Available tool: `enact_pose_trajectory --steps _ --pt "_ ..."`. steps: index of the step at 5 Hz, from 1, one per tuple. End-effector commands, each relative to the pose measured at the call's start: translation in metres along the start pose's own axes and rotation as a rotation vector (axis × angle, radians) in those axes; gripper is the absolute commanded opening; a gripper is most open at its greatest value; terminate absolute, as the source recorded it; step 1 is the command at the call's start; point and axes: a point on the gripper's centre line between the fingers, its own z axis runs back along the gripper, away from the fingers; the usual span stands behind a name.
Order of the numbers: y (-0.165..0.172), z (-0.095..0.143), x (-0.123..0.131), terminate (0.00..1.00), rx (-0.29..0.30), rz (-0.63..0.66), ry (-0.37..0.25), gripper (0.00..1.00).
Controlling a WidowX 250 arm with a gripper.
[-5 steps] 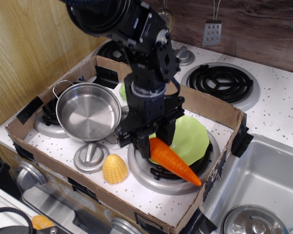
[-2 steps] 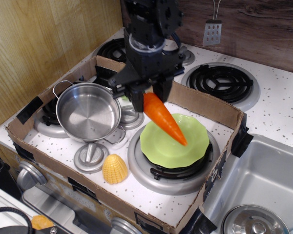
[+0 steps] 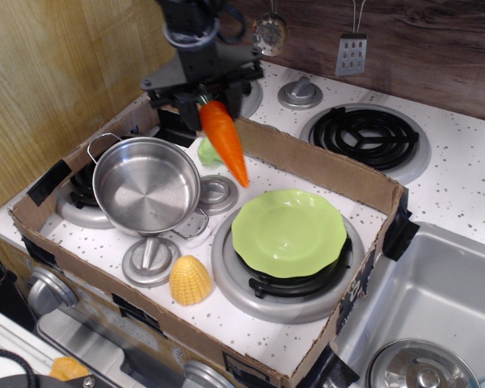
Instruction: Take carrot off plate
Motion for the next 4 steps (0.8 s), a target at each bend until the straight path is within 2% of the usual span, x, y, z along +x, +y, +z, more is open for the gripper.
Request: enact_pose_trajectory --steps 1,2,4 --pt "0.009 -0.017 0.051 0.00 -0.061 -0.067 -0.081 0.00" --pt "0.017 -0.022 0.070 0.00 -0.068 -0.092 -0.142 0.00" --pt "0.028 -0.011 0.086 0.00 -0.071 -0.130 -0.357 0.00"
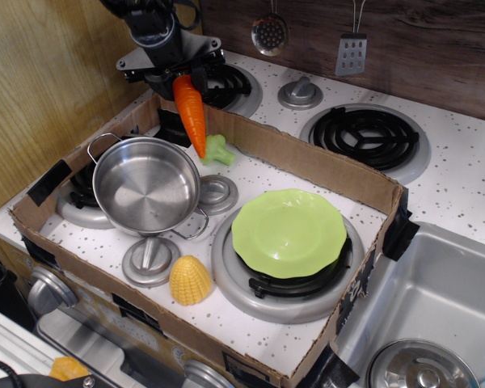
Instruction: Take carrot off plate
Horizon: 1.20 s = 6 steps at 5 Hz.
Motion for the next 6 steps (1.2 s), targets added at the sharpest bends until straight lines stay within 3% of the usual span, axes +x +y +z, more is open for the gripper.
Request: enact_pose_trajectory --steps 1,3,4,6 --pt "0.007 0.028 0.026 0.00 0.019 -0.048 -0.223 0.00" --pt "0.021 0.034 0.021 0.00 0.046 -0.086 -0.241 0.00" --pt "0.024 0.035 0.021 0.00 0.031 -0.084 -0.248 1.00" --pt "0.024 0.040 0.022 0.00 0.018 -0.090 -0.261 1.00"
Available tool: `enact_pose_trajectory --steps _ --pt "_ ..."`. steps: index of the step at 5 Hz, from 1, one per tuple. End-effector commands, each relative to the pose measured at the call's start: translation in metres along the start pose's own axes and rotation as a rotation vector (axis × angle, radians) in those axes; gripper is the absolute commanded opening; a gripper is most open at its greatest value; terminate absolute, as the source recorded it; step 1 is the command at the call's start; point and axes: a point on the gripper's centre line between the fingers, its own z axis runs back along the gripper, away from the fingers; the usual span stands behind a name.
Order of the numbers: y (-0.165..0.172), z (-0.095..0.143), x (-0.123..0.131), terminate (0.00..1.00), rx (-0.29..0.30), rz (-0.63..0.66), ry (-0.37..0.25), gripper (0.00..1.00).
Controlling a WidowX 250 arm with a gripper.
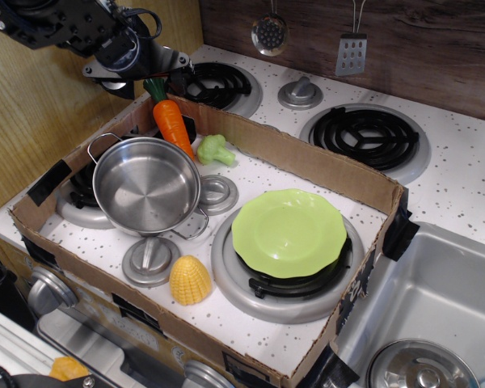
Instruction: Take carrot off plate
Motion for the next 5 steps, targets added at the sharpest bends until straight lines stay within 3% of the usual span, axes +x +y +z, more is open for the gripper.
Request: enact_pose_trajectory --steps 1,3,4,5 --pt "-0.011 0.032 0.032 0.00 0.022 -0.019 -0.064 1.00" --pt "-0.053 0.051 0.030 0.00 0.050 0.104 0.446 1.00" --pt "-0.081 0.064 0.021 0.00 0.055 0.168 0.545 1.00" --pt "-0.081 0.064 0.021 1.00 0.055 0.168 0.545 1.00"
